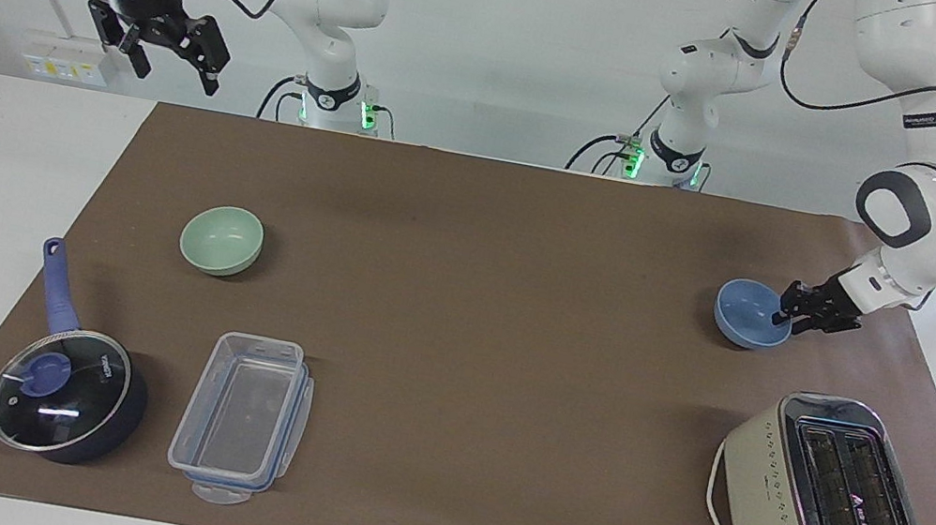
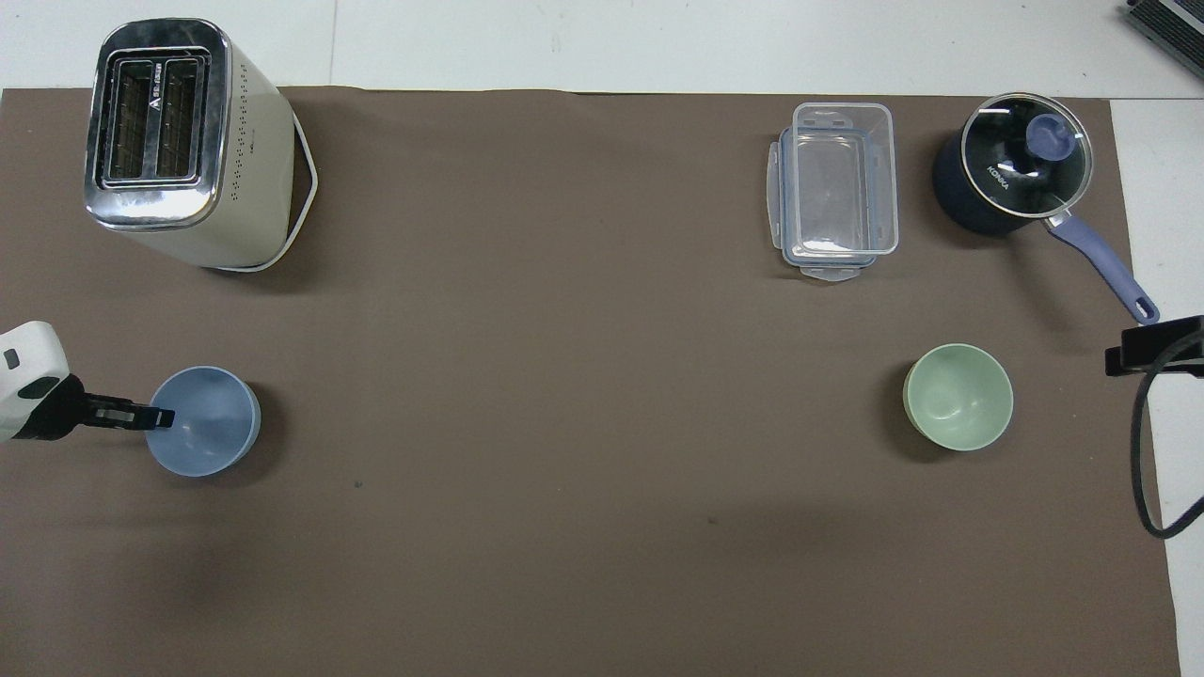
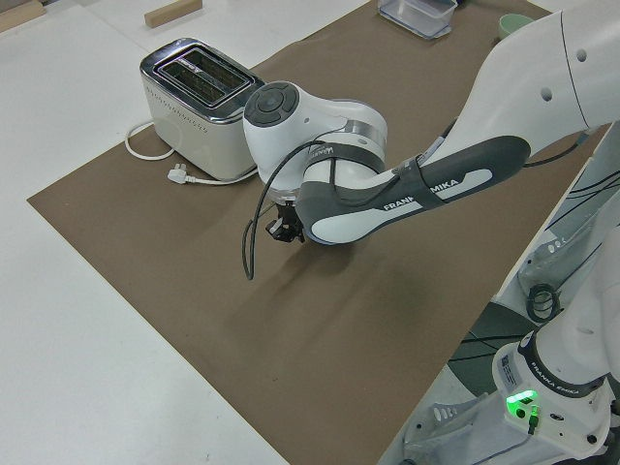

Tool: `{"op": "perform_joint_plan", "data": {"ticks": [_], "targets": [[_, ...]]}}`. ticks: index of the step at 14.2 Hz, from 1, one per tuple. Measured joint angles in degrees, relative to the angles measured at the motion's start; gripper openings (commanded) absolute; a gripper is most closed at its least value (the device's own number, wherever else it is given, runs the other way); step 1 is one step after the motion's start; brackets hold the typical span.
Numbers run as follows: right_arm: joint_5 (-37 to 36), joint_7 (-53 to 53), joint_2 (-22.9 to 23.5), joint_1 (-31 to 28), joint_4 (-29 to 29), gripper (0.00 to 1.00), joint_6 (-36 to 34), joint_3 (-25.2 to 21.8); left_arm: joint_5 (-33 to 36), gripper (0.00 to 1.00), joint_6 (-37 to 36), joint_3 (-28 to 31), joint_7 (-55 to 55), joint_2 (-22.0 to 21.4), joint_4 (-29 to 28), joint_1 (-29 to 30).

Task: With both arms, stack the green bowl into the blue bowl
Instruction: 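Reach the left gripper to the blue bowl rim and grasp it, then slide the blue bowl with the left gripper toward the table center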

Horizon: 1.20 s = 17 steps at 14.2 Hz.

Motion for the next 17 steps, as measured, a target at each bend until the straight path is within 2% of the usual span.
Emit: {"op": "perform_joint_plan", "data": {"ticks": [1,8,13,17], "targets": [[0.0,0.0,0.0,0.0,0.0,1.0,0.0,0.0,0.0,0.0,0.0,-0.1,0.0,-0.1,-0.2,-0.1],[0.0,0.0,0.0,0.0,0.0,1.0,0.0,0.0,-0.1,0.0,-1.3,-0.3,0.1,-0.8,-0.4,-0.5],[0.0,0.0,0.0,-0.2,0.0,1.0,0.0,0.0,-0.2,0.0,-6.0,-0.4,-1.2,-5.9,-0.5,-3.8],[0.0,0.0,0.0,-0.3,0.0,1.0,0.0,0.0,-0.3,0.0,-9.0,-0.5,-8.5,-10.0,-0.5,-9.1]]}}
